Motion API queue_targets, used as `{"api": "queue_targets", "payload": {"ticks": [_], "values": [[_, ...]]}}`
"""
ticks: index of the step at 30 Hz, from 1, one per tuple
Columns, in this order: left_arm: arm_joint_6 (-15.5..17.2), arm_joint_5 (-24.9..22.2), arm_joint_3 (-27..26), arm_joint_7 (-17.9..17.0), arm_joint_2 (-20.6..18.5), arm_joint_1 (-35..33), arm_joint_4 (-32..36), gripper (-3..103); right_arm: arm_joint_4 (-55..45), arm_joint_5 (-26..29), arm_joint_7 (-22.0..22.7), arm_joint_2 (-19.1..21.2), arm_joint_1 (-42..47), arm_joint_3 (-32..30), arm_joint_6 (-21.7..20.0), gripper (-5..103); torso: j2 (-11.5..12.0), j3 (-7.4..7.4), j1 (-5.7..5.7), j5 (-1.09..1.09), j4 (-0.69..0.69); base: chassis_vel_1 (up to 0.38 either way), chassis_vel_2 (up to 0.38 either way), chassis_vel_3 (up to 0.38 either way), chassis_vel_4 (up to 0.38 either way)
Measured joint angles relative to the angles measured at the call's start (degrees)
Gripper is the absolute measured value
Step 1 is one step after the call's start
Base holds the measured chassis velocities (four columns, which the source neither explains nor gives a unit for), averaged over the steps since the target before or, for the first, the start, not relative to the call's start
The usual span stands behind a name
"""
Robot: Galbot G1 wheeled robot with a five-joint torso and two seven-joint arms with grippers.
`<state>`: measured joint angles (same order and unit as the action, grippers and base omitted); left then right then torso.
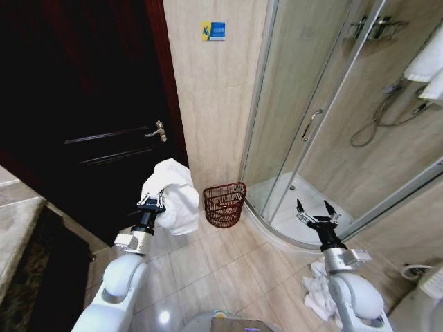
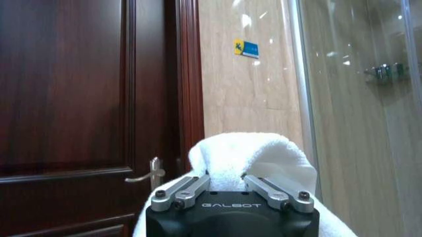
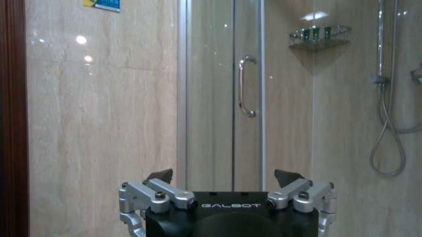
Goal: Discard the used towel into the hamper.
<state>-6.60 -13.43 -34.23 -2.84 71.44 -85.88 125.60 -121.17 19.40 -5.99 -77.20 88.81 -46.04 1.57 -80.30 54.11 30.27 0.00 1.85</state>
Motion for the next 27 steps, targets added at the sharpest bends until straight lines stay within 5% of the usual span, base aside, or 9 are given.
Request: {"api": "queue_targets", "payload": {"ticks": [27], "values": [[0.2, 0.0, 0.3, 0.1, 0.0, 0.5, -0.8, 8, 0.7, 0.1, -0.5, 0.1, -0.3, -0.5, 0.1, 100, 0.0, 0.00, 0.00, 0.00, 0.01, -0.022, 0.028, 0.024, -0.023]]}}
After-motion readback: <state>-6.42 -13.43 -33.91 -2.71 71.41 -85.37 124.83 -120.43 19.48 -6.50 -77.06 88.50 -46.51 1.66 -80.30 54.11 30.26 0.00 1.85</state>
